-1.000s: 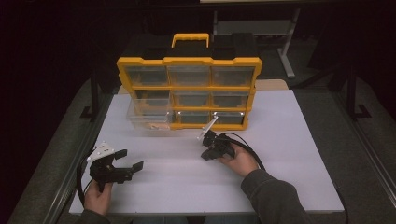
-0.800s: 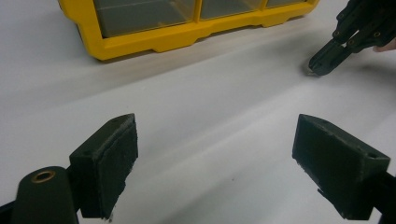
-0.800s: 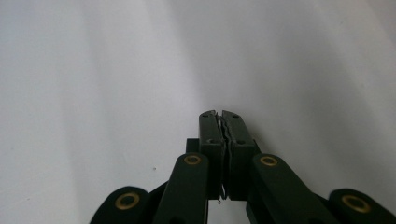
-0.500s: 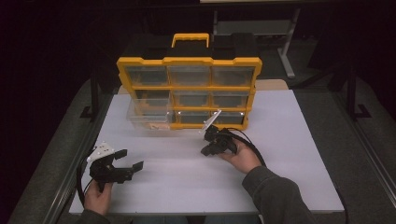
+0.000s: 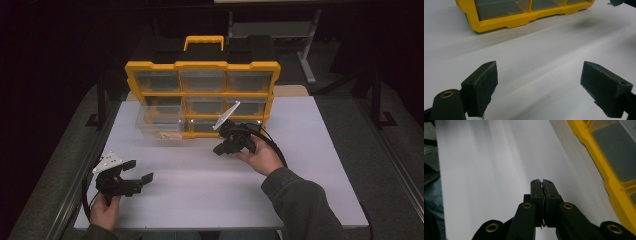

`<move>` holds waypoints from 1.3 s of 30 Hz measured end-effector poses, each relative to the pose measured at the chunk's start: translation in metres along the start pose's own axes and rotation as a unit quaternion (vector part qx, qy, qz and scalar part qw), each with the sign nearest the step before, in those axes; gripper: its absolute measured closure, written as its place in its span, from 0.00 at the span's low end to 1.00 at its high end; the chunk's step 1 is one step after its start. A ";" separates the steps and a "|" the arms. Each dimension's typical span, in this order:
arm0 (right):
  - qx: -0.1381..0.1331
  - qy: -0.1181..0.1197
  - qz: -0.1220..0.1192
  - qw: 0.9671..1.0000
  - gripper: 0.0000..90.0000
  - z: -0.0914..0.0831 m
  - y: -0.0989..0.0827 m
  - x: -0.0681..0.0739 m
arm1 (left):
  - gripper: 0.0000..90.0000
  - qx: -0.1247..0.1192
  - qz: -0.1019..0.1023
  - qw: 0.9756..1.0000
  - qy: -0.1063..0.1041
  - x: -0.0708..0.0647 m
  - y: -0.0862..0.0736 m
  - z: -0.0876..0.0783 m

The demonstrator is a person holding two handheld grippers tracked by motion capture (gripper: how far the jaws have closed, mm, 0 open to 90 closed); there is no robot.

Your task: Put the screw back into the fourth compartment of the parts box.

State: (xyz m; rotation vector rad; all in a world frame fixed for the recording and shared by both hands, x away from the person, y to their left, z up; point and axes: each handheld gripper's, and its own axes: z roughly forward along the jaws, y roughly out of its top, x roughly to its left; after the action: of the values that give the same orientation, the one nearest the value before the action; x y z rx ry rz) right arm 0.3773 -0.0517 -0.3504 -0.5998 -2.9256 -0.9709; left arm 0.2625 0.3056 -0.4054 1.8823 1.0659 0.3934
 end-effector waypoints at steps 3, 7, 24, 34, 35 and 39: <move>-0.004 -0.003 -0.004 1.000 0.97 -0.006 0.005 0.000 | 0.15 0.000 0.001 1.000 0.000 0.000 0.000 0.000; -0.006 -0.007 -0.010 1.000 0.97 -0.015 0.013 0.001 | 0.15 0.000 0.001 1.000 0.000 0.000 0.000 0.000; -0.021 -0.021 -0.035 0.999 0.97 -0.049 0.051 0.005 | 0.15 -0.001 0.004 1.000 0.000 0.000 0.000 0.000; -0.022 -0.023 -0.052 0.998 0.97 -0.060 0.085 0.011 | 0.15 -0.006 0.000 1.000 -0.002 0.000 0.000 0.000; -0.023 -0.024 -0.053 0.998 0.97 -0.061 0.088 0.012 | 0.15 -0.005 0.000 1.000 -0.002 0.000 0.000 0.000; -0.022 -0.025 -0.056 0.998 0.97 -0.063 0.102 0.014 | 0.15 -0.005 -0.001 1.000 -0.003 0.000 0.000 0.000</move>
State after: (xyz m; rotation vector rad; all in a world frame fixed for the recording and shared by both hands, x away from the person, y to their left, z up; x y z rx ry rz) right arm 0.3936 -0.0085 -0.2390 -0.4729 -3.0171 -1.0498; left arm 0.2625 0.3053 -0.4051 1.8730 1.0595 0.3920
